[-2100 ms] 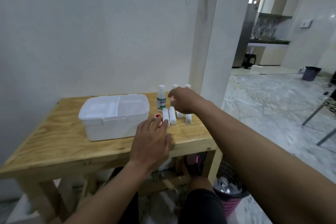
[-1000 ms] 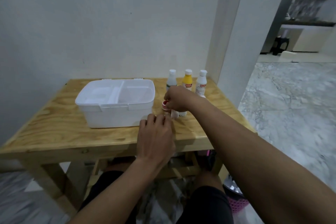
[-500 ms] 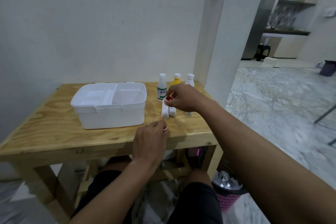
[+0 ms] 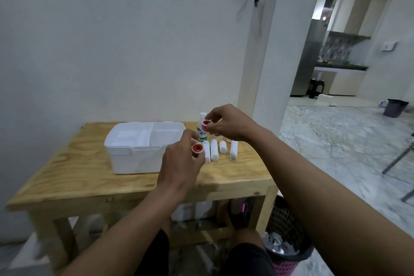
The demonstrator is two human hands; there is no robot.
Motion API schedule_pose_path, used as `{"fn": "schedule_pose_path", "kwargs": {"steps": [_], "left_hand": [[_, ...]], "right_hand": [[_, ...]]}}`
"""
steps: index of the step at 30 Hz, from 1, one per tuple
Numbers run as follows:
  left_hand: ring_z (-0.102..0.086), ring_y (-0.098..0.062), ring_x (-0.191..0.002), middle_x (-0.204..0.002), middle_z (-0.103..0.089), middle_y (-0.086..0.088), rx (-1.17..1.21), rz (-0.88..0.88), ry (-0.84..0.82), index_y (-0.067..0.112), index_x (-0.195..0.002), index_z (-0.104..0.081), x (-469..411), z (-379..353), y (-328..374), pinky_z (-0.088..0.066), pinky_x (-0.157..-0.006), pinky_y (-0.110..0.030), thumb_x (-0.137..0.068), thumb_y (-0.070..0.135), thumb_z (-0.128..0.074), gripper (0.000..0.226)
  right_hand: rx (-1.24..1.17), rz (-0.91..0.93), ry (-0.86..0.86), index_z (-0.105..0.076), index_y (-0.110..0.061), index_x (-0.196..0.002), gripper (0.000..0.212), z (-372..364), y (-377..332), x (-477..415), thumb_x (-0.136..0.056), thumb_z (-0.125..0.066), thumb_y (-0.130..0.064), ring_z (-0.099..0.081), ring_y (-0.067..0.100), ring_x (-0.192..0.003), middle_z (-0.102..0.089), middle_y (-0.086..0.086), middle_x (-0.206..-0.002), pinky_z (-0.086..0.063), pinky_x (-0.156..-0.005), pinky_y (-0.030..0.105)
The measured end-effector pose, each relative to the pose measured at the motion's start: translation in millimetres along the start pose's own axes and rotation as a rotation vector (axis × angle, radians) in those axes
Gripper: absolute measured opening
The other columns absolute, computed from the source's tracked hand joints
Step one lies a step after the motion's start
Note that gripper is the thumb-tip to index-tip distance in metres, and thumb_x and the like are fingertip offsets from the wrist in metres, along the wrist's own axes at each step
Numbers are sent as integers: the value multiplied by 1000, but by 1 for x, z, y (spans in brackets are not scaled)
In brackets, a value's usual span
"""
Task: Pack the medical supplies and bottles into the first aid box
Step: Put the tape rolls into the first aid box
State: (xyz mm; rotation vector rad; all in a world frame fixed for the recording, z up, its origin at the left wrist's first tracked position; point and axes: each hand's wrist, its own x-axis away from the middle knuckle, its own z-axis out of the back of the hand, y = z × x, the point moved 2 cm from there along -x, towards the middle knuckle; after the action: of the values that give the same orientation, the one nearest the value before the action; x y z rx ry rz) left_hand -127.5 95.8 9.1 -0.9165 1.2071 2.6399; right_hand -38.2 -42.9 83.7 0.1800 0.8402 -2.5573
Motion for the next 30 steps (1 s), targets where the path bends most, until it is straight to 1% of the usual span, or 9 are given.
{"fn": "schedule_pose_path", "kwargs": {"steps": [4, 8, 12, 15, 19, 24, 26, 28, 30], "left_hand": [[-68, -15, -84, -101, -73, 1, -10, 23, 78, 25, -113, -56, -22, 43, -13, -59, -72, -36, -85, 20, -75, 34], [-67, -17, -86, -99, -68, 3, -55, 68, 133, 24, -125, -52, -38, 84, -39, -57, -74, -34, -82, 19, -77, 50], [-67, -14, -83, -90, -66, 9, -133, 108, 149, 22, -129, -49, -50, 118, -70, -53, -67, -25, -80, 20, -80, 58], [-68, -12, -83, -87, -68, 10, -142, 169, 113, 22, -121, -57, -55, 134, -92, -52, -66, -23, -79, 21, -78, 47], [-68, -9, -83, -96, -75, 4, -221, 201, 45, 16, -108, -74, -61, 144, -110, -44, -67, -16, -79, 24, -79, 31], [-61, -10, -92, -106, -74, 6, -270, 232, -104, 21, -111, -76, -69, 147, -122, -45, -79, -26, -78, 33, -81, 35], [-62, -12, -98, -106, -74, 10, -274, 276, -145, 27, -110, -75, -73, 148, -129, -49, -89, -34, -75, 39, -81, 38], [-63, -14, -103, -103, -72, 14, -282, 311, -171, 29, -109, -75, -76, 148, -133, -47, -99, -43, -73, 41, -81, 38], [-63, -15, -106, -96, -69, 17, -293, 324, -185, 31, -107, -75, -78, 148, -134, -45, -102, -46, -72, 40, -80, 37]], "right_hand": [[-55, 33, -32, -75, -10, -107, 26, -7, -25, -10, -87, -75, -26, -74, 16, -81, -76, 4, -92, -61, -81, 41], [-113, 59, -80, -74, -10, -107, 24, -22, -50, -22, -87, -75, -24, -75, 15, -81, -77, 4, -90, -62, -81, 38], [-97, 105, -105, -75, -14, -103, 22, -42, -73, -38, -86, -74, -27, -74, 17, -83, -77, 4, -87, -61, -82, 40], [-63, 127, -110, -74, -13, -108, 32, -58, -88, -48, -85, -76, -35, -72, 18, -85, -76, 0, -91, -58, -80, 35], [-29, 155, -154, -78, -18, -101, 27, -80, -99, -59, -85, -76, -39, -68, 14, -90, -75, -4, -95, -54, -79, 31], [8, 172, -195, -77, -17, -109, 32, -101, -105, -71, -86, -75, -39, -67, 15, -95, -75, -1, -103, -55, -85, 32], [22, 167, -210, -78, -18, -109, 32, -107, -105, -75, -85, -75, -39, -67, 15, -96, -75, -1, -104, -55, -87, 34], [38, 161, -221, -78, -18, -108, 32, -113, -105, -79, -85, -75, -40, -66, 16, -96, -74, -1, -104, -55, -86, 34], [37, 156, -233, -78, -17, -108, 32, -118, -105, -81, -85, -75, -39, -67, 16, -95, -74, -1, -104, -55, -85, 35]]}}
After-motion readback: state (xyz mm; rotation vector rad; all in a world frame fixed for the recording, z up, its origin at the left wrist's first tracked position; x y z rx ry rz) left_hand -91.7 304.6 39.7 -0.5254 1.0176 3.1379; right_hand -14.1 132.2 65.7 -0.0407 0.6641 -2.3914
